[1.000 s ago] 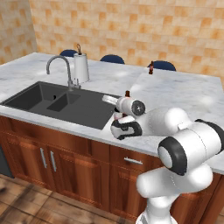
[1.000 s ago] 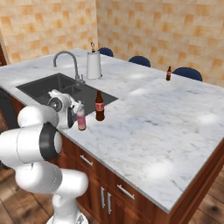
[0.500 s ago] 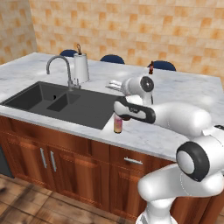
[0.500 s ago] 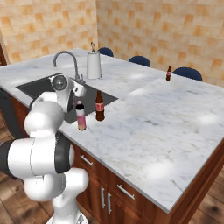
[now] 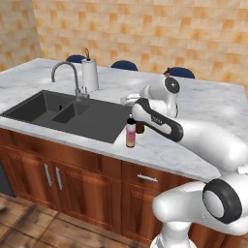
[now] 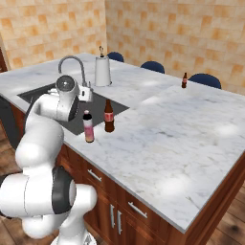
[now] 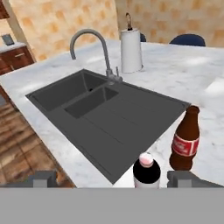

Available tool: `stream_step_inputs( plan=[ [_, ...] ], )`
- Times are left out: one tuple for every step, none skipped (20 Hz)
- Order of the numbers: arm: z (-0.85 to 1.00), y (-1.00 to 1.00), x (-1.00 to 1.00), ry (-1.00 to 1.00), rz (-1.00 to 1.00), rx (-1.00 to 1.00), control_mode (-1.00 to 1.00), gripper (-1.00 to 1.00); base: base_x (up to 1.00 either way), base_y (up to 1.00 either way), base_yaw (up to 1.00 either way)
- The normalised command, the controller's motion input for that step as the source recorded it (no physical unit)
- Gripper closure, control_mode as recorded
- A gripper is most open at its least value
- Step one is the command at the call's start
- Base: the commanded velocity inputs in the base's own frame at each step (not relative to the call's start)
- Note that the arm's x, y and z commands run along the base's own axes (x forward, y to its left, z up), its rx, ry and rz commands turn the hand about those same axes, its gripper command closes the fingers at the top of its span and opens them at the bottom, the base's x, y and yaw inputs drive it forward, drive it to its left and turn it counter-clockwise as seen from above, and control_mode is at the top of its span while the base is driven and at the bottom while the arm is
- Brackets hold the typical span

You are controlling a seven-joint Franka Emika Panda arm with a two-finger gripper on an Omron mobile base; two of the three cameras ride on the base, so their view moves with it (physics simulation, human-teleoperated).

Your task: Place the large bottle from the dining counter next to the other large bottle outside the sink, and place the small bottle from the dining counter next to the other small bottle inside the sink.

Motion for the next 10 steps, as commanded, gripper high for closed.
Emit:
stream_step_inputs(
  plan=[
    [0.0, 0.0, -0.8, 0.02, 0.23, -0.16, -1.0, -1.0, 0.0, 0.0, 0.0],
    [0.0, 0.0, -0.79, 0.03, 0.21, -0.17, -1.0, -1.0, 0.0, 0.0, 0.0],
    [0.0, 0.0, -0.81, 0.04, 0.18, -0.19, -1.0, -1.0, 0.0, 0.0, 0.0],
    [0.0, 0.0, -0.85, 0.02, 0.15, -0.23, -1.0, -1.0, 0.0, 0.0, 0.0],
    [0.0, 0.0, -0.81, 0.01, 0.09, -0.25, -1.0, -1.0, 0.0, 0.0, 0.0],
    [-0.01, 0.0, -0.79, 0.0, 0.04, -0.26, -1.0, -1.0, 0.0, 0.0, 0.0],
    [-0.06, 0.0, -0.76, 0.0, 0.0, -0.32, -1.0, -1.0, 0.0, 0.0, 0.0],
    [-0.09, 0.0, -0.79, 0.0, 0.0, -0.28, -1.0, -1.0, 0.0, 0.0, 0.0],
    [-0.13, 0.0, -0.79, 0.0, 0.0, -0.27, -1.0, -1.0, 0.0, 0.0, 0.0],
    [-0.16, 0.0, -0.84, 0.0, 0.0, -0.24, -1.0, -1.0, 0.0, 0.0, 0.0]
  ],
)
